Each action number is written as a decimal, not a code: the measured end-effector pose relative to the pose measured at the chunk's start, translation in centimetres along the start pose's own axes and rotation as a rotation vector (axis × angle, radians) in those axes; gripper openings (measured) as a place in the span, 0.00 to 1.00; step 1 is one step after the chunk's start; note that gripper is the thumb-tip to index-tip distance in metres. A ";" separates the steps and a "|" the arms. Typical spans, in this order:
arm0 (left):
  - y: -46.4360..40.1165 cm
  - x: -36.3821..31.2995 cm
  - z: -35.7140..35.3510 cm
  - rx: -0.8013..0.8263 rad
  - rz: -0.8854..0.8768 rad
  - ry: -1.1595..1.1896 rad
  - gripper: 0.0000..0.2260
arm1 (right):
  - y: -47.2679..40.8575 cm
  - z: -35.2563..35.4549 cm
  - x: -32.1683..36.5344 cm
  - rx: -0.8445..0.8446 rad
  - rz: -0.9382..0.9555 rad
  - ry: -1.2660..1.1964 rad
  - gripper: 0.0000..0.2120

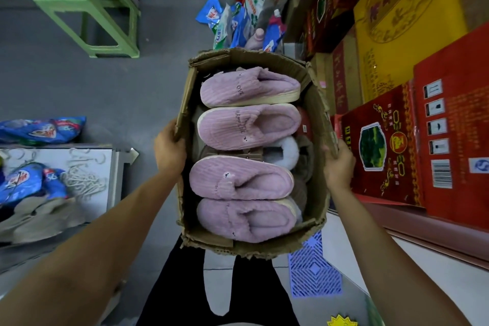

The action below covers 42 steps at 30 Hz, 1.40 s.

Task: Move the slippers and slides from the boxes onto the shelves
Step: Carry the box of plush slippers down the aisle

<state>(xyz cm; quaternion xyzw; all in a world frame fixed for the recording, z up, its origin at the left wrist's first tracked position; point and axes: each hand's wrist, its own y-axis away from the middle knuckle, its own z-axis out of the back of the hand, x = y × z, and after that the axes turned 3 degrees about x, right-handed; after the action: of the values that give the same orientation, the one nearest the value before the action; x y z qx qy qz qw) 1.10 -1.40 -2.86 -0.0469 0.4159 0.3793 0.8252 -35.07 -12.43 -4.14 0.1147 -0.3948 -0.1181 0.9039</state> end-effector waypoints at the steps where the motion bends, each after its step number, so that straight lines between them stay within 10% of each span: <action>1: -0.2 -0.2 0.3 -0.003 0.003 0.013 0.16 | 0.1 0.2 0.3 0.006 0.016 -0.006 0.12; 31: -25.7 4.7 32.1 -0.190 0.013 0.358 0.03 | 1.8 -18.4 41.9 0.052 0.288 -0.108 0.06; 42: -34.4 4.9 39.8 -0.416 0.164 0.393 0.17 | -7.1 -28.8 55.8 0.257 0.423 -0.116 0.05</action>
<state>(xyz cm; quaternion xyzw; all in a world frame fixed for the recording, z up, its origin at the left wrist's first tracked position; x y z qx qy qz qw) 51.68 -7.28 11.24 -0.2536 0.4833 0.5055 0.6683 22.25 -32.83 12.90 0.1364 -0.4730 0.1183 0.8623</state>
